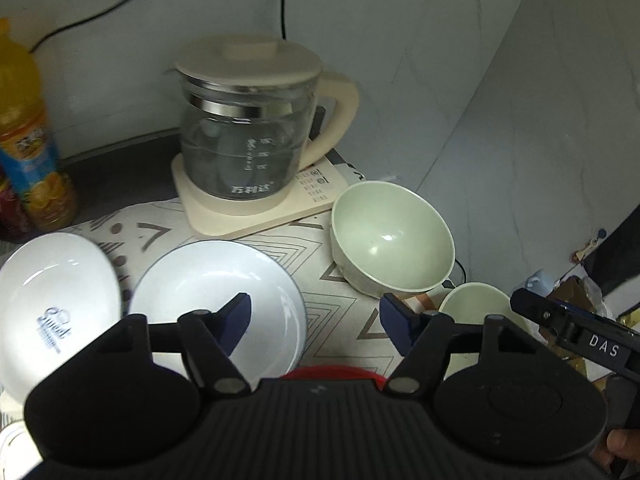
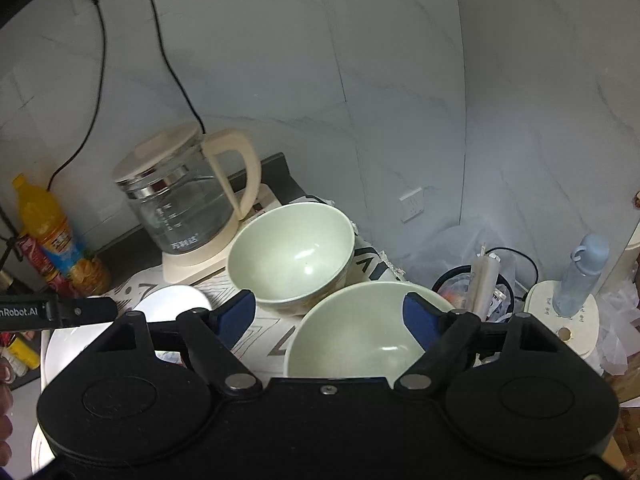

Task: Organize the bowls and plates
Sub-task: 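Grasp a pale green bowl rim with the right tool while the left tool grasps the other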

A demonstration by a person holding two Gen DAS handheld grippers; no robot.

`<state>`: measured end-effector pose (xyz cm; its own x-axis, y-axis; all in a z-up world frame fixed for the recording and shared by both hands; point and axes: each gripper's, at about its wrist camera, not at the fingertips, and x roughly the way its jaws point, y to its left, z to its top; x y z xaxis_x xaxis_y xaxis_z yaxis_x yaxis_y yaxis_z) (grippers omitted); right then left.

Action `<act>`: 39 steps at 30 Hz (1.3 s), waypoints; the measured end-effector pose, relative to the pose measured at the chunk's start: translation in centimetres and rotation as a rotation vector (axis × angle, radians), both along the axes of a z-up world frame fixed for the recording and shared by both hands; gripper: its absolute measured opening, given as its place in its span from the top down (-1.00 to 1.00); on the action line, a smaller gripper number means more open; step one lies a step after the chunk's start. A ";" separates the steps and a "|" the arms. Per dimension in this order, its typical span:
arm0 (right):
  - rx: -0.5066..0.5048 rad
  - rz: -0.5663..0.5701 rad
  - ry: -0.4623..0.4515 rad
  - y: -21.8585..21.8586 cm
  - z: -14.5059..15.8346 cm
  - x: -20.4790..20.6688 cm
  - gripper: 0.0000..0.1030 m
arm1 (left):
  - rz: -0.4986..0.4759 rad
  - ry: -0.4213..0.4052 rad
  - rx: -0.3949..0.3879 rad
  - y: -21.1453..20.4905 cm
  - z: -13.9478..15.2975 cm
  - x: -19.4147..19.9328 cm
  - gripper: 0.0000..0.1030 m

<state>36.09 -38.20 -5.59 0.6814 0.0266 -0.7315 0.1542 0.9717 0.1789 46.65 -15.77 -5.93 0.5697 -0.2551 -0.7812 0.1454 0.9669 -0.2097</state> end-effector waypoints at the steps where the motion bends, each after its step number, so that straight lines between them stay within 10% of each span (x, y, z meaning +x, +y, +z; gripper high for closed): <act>1: 0.005 -0.004 0.003 -0.1 -0.2 0.4 -0.49 | -0.007 0.004 0.002 -0.3 -0.3 0.5 -0.29; 27: 0.073 -0.057 0.143 -2.1 -7.5 10.6 -0.01 | -0.082 0.097 -0.007 -4.2 -7.9 11.4 -0.04; 39: 0.094 -0.064 0.269 -1.8 -11.5 13.5 0.72 | -0.067 0.144 -0.024 -5.5 -9.9 13.0 0.77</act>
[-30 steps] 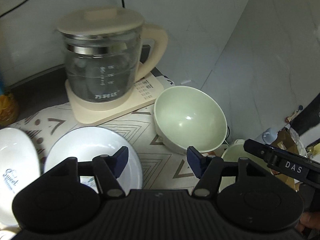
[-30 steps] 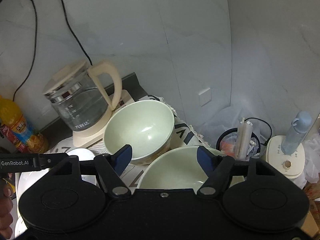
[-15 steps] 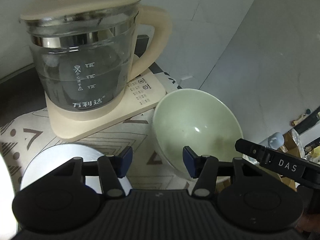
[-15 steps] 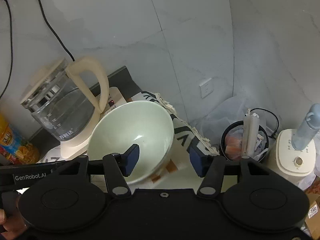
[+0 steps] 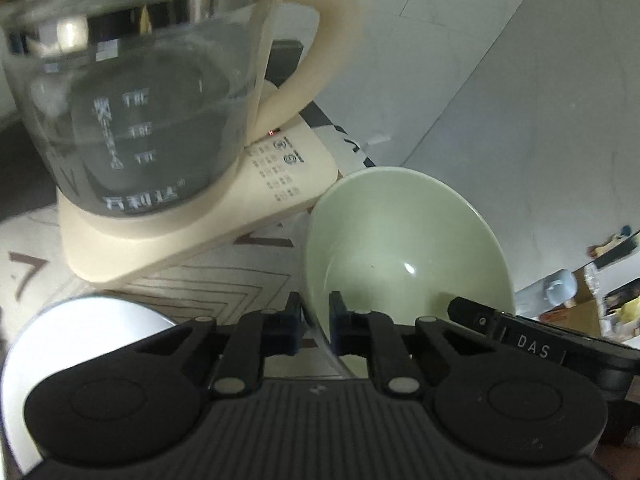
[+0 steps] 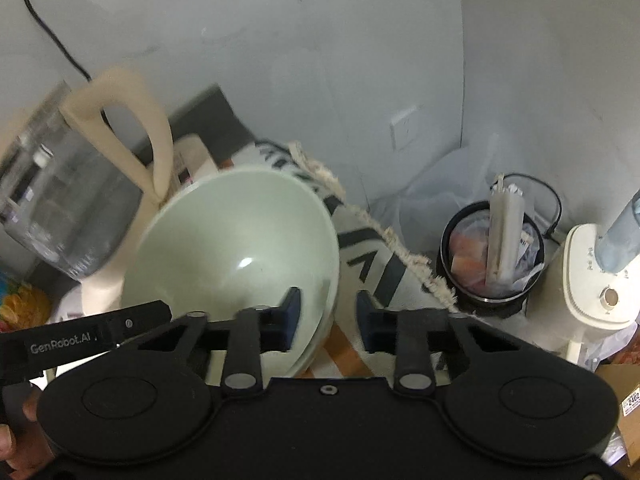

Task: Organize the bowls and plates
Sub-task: 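Grasp a pale green bowl rim with the right tool while the left tool grasps the other, then lower the right tool's green bowl into the red bowl and open the right tool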

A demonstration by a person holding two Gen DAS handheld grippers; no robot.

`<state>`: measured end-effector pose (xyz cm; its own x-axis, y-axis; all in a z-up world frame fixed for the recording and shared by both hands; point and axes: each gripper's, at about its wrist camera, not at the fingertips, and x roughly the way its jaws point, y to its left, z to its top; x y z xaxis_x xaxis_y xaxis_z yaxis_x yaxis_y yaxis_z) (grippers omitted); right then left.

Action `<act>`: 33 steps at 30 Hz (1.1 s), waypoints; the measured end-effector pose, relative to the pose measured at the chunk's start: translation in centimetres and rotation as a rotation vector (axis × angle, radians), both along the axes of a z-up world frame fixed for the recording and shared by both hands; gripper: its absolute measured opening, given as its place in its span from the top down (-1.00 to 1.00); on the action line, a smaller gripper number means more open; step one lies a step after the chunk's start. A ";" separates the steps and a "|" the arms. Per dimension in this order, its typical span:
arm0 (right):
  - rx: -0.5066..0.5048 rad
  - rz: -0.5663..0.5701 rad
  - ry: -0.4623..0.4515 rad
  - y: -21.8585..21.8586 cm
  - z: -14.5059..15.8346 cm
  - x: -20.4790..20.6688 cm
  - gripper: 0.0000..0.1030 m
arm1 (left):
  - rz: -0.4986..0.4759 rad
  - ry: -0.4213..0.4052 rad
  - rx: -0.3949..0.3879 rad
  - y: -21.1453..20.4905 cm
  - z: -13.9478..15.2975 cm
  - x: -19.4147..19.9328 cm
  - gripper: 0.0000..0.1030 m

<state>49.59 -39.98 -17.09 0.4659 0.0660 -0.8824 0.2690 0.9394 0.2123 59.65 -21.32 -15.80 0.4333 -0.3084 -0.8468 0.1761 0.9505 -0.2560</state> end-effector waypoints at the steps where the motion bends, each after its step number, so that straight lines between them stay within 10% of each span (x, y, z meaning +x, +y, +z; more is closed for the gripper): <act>1: -0.009 0.003 -0.003 0.2 0.0 0.0 0.73 | 0.002 -0.005 -0.003 0.1 0.2 -0.2 0.77; 33: 0.000 0.145 -0.132 4.3 8.8 -7.6 0.70 | 0.173 -0.146 -0.006 5.6 9.9 -14.1 0.77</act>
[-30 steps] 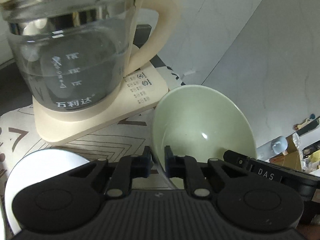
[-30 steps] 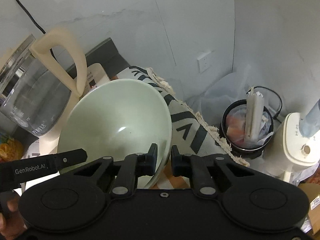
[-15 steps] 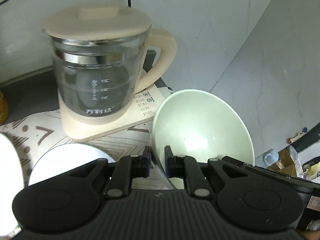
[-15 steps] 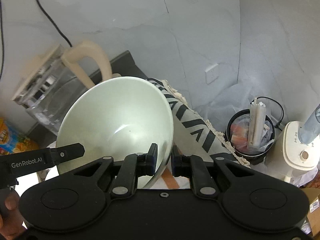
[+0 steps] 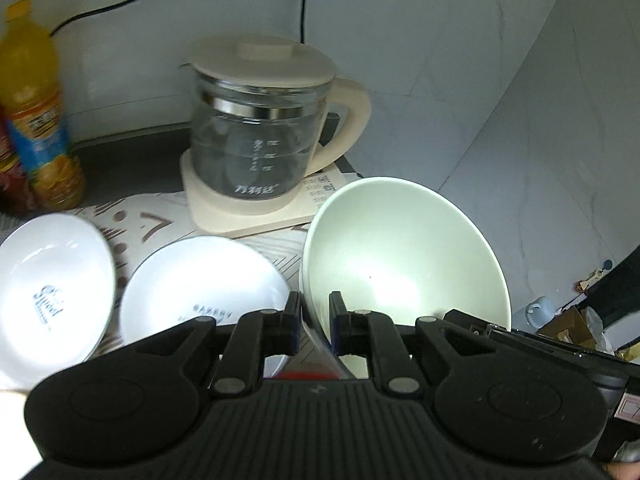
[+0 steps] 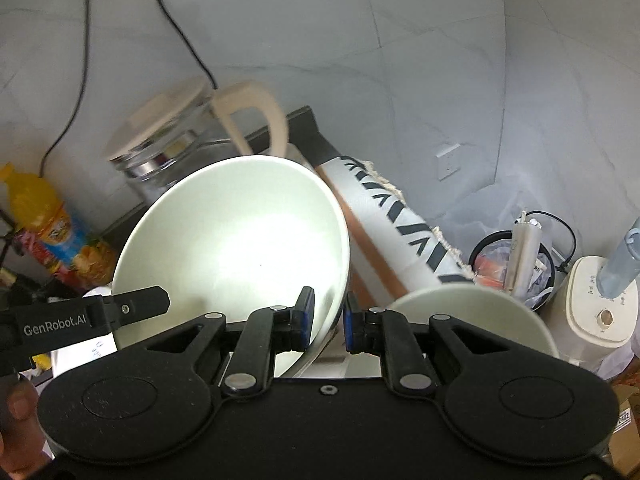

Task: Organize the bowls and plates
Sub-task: 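Lower the right tool's green bowl into the red bowl and open the right tool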

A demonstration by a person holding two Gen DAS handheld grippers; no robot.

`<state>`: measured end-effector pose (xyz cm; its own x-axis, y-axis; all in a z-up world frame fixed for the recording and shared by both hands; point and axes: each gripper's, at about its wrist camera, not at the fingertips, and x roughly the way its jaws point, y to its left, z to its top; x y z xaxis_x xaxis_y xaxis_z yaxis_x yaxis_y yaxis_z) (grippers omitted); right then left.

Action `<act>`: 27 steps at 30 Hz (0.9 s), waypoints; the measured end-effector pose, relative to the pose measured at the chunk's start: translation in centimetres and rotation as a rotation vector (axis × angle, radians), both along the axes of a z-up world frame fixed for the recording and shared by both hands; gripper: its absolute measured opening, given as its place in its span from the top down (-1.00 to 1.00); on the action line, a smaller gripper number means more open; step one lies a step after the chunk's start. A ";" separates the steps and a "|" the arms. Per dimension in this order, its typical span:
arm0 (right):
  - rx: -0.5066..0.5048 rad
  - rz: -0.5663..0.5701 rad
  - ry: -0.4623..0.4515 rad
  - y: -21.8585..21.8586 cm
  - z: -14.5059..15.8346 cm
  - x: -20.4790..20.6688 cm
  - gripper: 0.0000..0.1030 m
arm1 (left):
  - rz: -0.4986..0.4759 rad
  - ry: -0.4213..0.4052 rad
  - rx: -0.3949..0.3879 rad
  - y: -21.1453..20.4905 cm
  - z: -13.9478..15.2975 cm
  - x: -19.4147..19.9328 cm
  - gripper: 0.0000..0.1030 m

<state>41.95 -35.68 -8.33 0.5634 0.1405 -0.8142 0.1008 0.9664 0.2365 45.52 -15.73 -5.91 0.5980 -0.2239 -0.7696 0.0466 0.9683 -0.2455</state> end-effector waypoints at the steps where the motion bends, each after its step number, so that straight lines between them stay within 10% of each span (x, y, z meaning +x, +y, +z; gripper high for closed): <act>1: 0.000 0.008 -0.001 0.4 0.2 -0.4 0.70 | 0.006 -0.001 0.000 0.2 0.1 -0.5 0.77; 27: -0.023 0.183 -0.020 4.9 1.9 -7.9 0.70 | 0.169 -0.011 -0.032 4.1 0.1 -11.2 0.75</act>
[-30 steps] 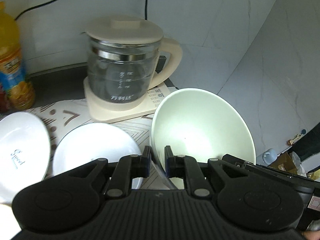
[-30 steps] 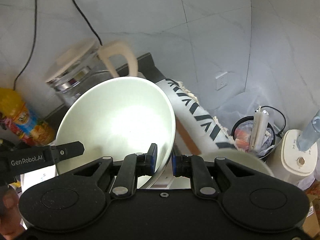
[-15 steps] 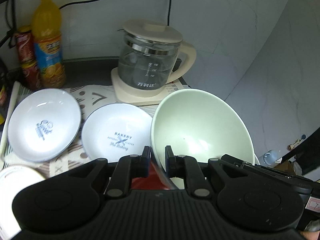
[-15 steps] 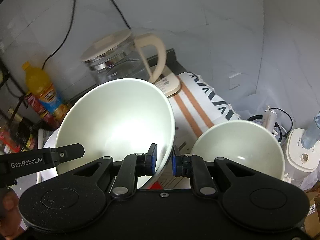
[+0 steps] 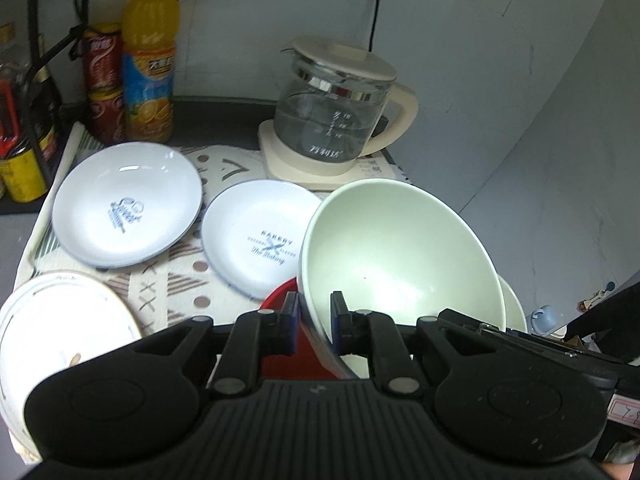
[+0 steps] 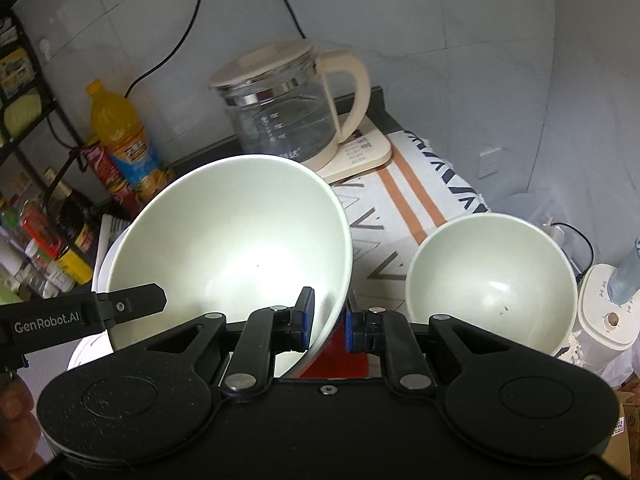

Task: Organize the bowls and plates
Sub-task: 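Lower the right tool's green bowl into the red bowl and open the right tool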

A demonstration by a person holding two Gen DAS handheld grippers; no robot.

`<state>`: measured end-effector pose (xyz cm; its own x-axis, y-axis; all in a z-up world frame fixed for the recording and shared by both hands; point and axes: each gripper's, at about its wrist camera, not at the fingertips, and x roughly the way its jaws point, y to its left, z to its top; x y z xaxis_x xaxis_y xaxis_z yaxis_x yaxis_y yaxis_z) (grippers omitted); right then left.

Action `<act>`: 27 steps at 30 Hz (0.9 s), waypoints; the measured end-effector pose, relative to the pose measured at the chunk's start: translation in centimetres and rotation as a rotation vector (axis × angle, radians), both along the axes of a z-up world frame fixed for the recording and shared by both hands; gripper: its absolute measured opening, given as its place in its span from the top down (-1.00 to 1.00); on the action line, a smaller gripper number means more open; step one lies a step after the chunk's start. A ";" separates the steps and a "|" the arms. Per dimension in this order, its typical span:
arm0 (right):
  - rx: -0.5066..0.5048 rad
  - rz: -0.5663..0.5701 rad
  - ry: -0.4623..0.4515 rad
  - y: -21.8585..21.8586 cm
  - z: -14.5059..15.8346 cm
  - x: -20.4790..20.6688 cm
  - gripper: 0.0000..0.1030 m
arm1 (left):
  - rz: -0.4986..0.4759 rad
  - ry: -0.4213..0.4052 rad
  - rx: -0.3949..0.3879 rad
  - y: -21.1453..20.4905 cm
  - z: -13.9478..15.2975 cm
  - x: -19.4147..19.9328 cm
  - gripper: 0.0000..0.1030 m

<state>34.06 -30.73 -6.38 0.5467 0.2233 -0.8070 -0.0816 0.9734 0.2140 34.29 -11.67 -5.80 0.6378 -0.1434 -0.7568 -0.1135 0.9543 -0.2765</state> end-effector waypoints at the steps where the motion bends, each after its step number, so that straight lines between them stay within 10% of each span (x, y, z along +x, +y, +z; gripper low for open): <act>1: 0.000 0.006 0.003 0.1 -0.1 -0.2 0.68 | 0.005 0.005 0.001 0.1 -0.2 -0.3 0.75; 27: -0.008 0.107 0.112 0.3 -3.9 -1.6 0.39 | 0.056 0.133 0.035 -0.8 -4.8 -1.0 0.68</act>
<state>32.49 -30.44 -10.27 0.4263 0.2685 -0.8638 -0.1610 0.9622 0.2196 33.27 -12.42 -10.64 0.5381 -0.0829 -0.8388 -0.2001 0.9541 -0.2227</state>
